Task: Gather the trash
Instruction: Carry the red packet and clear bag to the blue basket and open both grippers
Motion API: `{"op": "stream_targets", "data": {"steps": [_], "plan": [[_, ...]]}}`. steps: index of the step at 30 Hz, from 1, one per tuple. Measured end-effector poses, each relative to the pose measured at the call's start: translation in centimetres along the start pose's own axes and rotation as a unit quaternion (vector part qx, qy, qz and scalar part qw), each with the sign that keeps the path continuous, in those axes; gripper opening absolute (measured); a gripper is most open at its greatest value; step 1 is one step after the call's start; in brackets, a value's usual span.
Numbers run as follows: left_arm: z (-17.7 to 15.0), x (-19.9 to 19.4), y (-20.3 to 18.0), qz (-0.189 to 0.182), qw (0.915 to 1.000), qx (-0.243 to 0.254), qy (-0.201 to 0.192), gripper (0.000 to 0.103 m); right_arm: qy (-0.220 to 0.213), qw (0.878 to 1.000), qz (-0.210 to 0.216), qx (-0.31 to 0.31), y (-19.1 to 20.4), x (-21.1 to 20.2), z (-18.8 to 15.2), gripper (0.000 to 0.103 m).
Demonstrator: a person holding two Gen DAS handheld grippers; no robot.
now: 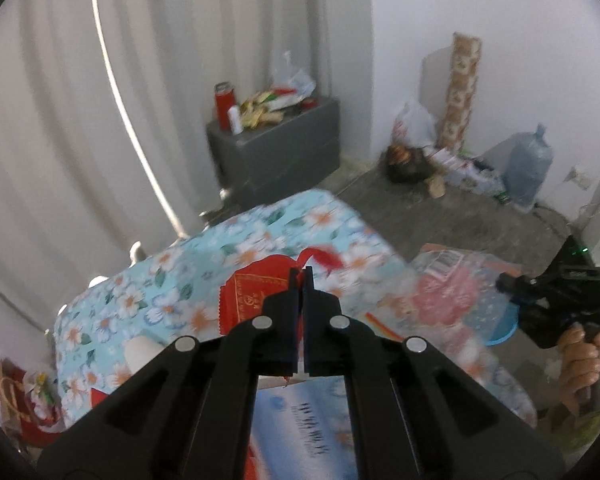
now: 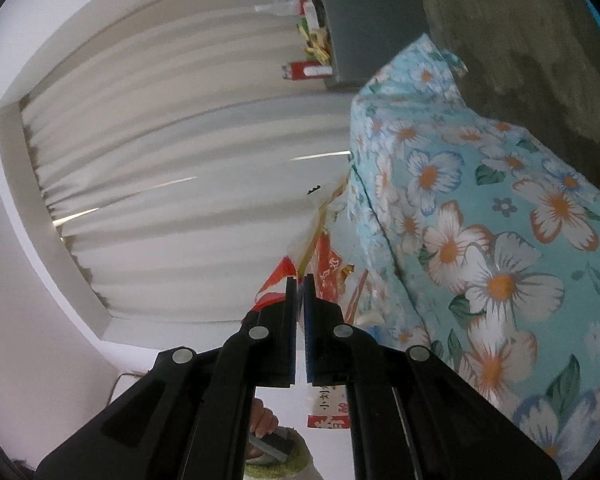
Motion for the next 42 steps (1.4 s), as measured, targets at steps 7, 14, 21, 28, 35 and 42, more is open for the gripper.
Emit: {"op": "stream_targets", "data": {"steps": [7,14,21,28,35,42], "plan": [[1.4,-2.1,-5.7,-0.071,0.9967,0.014,-0.036,0.000,-0.044,0.999,0.008,-0.004,0.5,-4.8,-1.2,0.004],[2.4,-1.6,-14.5,-0.146,0.9860,0.073,-0.033,0.000,-0.106,0.994,0.024,0.018,-1.4,-11.4,-1.3,0.004],[2.5,1.9,-24.6,-0.205,0.9697,0.133,0.003,0.000,-0.168,0.985,0.026,0.032,-3.4,-17.9,0.4,0.004],[1.7,9.0,-35.1,-0.230,0.9529,0.184,0.071,0.000,-0.240,0.970,-0.030,0.039,-7.1,-24.1,3.2,0.004],[-1.0,19.6,-42.3,-0.264,0.9341,0.171,0.169,0.000,-0.278,0.953,-0.087,0.087,-14.2,-27.0,7.6,0.004],[-4.2,28.3,-45.9,-0.210,0.9304,0.187,0.235,0.052,-0.261,0.927,-0.230,0.137,-21.3,-27.5,13.5,0.032]]}}
Point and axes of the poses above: each gripper's, at about its wrist camera, not at the fingertips, and x roughly the way its jaws point, y to its left, z to its top, the point moved 1 cm from there along x, roughly the way its jaws point, and after that the axes turned 3 degrees about x, right-handed, at the moved point
